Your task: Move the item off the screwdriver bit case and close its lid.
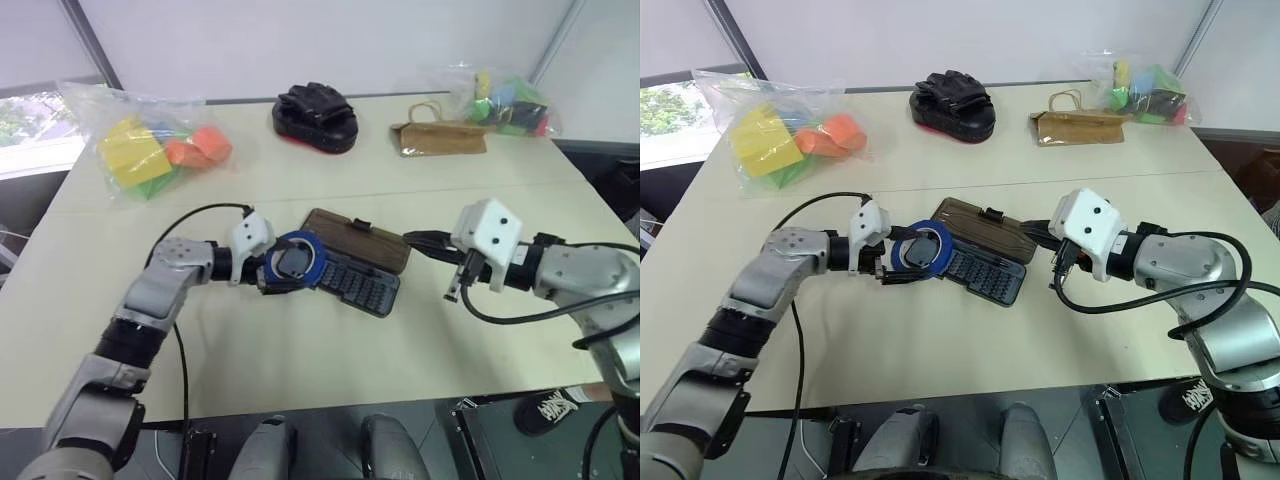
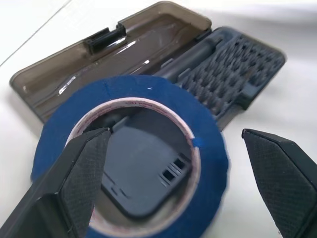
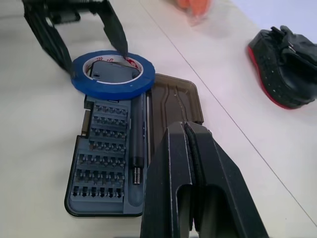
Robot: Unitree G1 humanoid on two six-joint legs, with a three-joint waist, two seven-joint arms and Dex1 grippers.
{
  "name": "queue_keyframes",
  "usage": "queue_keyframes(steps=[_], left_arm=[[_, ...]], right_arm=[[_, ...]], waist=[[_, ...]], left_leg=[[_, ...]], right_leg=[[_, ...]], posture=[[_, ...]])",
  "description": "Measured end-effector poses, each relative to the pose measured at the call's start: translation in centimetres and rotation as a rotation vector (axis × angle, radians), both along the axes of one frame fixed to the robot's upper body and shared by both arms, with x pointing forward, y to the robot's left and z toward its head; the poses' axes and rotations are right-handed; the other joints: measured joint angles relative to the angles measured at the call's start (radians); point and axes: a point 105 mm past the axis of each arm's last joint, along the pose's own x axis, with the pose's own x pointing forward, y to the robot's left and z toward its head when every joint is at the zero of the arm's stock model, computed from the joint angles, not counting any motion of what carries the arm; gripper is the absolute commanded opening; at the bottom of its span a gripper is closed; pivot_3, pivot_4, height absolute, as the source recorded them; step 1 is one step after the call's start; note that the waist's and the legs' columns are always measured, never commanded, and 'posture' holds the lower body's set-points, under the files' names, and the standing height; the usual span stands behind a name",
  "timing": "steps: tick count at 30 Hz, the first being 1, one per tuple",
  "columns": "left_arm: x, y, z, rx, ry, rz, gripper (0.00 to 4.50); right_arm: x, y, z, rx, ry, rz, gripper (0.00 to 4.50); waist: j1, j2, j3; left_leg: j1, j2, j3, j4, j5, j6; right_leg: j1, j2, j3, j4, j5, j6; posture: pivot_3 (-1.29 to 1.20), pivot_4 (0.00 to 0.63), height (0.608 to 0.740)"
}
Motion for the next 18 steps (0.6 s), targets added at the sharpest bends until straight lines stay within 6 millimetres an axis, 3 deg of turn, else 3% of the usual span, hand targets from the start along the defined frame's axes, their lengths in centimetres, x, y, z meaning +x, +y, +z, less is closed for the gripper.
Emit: queue_keyframes(steps=[5, 11, 14, 18], left_arm=[[-0.2, -0.6, -1.5, 0.070, -0.047, -0.057, 4.44], [-0.2, -0.6, -1.7, 0.112, -0.119, -0.091, 4.44], [-0.2, -0.6, -1.7, 0.117, -0.131, -0.095, 3.66], [-0.2, -0.7, -1.7, 0.118, -0.144, -0.104, 1.68]], right_arm=[[0.0, -0.1, -0.2, 0.002, -0.001, -0.018, 0.00], [-0.1, 0.0, -0.2, 0.002, -0.008, -0.021, 0.00], [-0.1, 0.0, -0.2, 0.003, -0.010, -0.023, 0.00], [0.0, -0.1, -0.3, -0.001, -0.014, -0.030, 0.00]], waist=[[-0.001, 0.000, 0.000], [-0.001, 0.000, 0.000], [-0.001, 0.000, 0.000], [-0.001, 0.000, 0.000]], left_leg=[[0.000, 0.000, 0.000, 0.000, 0.000, 0.000], [0.000, 0.000, 0.000, 0.000, -0.001, 0.002], [0.000, 0.000, 0.000, 0.000, -0.002, 0.003], [0.000, 0.000, 0.000, 0.001, -0.002, 0.003]], right_leg=[[0.000, 0.000, 0.000, 0.000, 0.000, 0.000], [0.000, 0.000, 0.000, 0.001, 0.000, 0.000], [0.000, 0.000, 0.000, 0.001, 0.000, 0.000], [0.000, 0.000, 0.000, 0.001, 0.000, 0.000]], posture=[[0.00, 0.150, 0.740], [0.00, 0.150, 0.740], [0.00, 0.150, 0.740], [0.00, 0.150, 0.740]])
